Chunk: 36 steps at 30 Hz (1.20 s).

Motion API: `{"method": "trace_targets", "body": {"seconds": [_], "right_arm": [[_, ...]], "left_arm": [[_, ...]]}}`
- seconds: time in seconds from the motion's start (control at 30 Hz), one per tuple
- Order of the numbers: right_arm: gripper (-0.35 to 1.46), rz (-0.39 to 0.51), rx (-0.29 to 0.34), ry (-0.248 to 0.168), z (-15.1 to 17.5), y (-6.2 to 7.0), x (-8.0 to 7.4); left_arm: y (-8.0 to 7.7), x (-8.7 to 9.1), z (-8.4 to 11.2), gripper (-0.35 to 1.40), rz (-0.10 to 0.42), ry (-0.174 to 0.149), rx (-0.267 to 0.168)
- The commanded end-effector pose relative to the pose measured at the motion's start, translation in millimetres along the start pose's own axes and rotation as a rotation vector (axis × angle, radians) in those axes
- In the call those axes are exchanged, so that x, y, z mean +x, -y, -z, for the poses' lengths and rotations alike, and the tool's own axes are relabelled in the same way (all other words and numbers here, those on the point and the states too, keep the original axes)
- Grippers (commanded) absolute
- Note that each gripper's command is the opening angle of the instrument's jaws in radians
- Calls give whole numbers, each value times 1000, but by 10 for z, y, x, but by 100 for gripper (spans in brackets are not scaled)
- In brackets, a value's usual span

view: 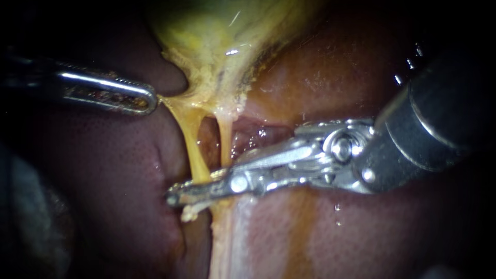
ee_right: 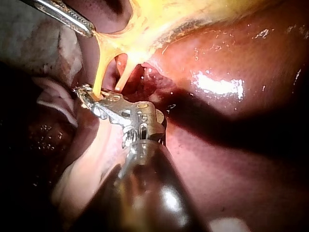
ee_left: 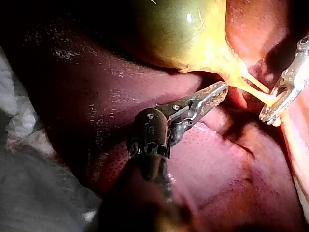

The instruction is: Going back second clip left tube

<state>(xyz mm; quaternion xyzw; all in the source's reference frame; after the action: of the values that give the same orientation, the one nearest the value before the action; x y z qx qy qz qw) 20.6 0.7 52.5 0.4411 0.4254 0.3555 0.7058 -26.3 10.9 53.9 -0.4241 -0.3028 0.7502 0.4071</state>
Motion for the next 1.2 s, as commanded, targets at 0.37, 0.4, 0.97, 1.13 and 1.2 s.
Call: {"method": "trace_targets", "body": {"seconds": [0.37, 0.4, 0.97, 1.13, 1.2], "right_arm": [[34, 117, -1, -2, -15, -20, -10], [38, 130, -8, -6, -17, -23, -11], [50, 456, -87, -25, 4, -46, -22], [50, 574, -90, -15, 48, -38, -29], [50, 608, -97, -16, 69, -34, -27]], "left_arm": [[1, 0, 0, -35, 0, 0, -1], [1, 0, 0, -35, 0, 0, -1], [2, 0, 1, -35, -1, 1, -1], [3, -1, 3, -35, -1, 1, -2], [3, -1, 3, -35, -1, 1, -2]]}}
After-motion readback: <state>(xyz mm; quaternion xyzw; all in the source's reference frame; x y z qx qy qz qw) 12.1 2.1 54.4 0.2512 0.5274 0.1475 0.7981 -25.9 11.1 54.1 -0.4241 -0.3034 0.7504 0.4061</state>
